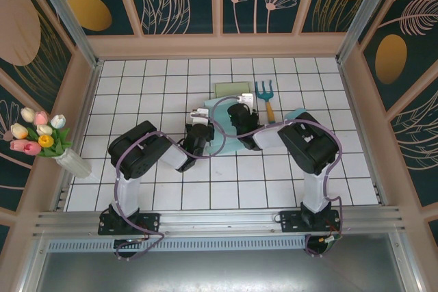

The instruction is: Fold the paper box

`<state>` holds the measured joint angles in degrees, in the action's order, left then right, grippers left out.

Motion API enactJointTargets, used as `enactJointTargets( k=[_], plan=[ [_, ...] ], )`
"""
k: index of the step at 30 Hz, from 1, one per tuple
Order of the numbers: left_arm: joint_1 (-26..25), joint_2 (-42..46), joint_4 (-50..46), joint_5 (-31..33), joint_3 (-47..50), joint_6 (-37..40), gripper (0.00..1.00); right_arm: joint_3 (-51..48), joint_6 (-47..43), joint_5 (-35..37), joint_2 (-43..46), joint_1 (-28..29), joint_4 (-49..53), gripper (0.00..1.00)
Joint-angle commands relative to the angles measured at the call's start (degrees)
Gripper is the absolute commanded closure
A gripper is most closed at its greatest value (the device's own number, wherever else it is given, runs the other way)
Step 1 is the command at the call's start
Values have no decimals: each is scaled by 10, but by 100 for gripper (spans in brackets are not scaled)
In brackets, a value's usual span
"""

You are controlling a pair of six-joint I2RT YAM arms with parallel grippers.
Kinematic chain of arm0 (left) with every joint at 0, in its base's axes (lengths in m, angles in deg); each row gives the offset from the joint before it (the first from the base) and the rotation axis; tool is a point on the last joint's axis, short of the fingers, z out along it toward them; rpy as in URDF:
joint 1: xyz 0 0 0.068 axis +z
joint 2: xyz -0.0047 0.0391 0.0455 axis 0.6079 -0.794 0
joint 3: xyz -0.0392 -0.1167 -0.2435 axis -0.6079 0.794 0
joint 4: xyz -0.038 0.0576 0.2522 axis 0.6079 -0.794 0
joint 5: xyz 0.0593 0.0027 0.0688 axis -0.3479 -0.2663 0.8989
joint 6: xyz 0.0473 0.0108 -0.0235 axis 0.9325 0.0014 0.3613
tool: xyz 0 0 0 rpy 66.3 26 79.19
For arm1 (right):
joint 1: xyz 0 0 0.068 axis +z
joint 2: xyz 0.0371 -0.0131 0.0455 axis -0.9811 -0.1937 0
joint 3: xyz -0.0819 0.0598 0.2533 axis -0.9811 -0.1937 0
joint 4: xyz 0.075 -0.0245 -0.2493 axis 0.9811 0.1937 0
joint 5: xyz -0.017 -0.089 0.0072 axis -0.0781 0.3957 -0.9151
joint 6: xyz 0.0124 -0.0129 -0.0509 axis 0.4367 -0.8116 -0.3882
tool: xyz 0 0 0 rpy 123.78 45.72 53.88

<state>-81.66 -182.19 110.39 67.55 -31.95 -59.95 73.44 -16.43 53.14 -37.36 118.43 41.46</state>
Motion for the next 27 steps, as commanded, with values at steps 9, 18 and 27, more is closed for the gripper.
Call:
enactJointTargets(
  k=[9, 18, 27],
  plan=[
    [9, -14, -46, 55, 6, -9, 96, -25, 50, 21, 36, -57, 18, 67],
    [9, -14, -45, 49, 7, -6, 96, -74, -21, -165, 40, -77, -113, 60],
    [9, -14, -44, 47, 8, -2, 96, -44, -29, -163, 6, -79, -103, 57]
  ],
)
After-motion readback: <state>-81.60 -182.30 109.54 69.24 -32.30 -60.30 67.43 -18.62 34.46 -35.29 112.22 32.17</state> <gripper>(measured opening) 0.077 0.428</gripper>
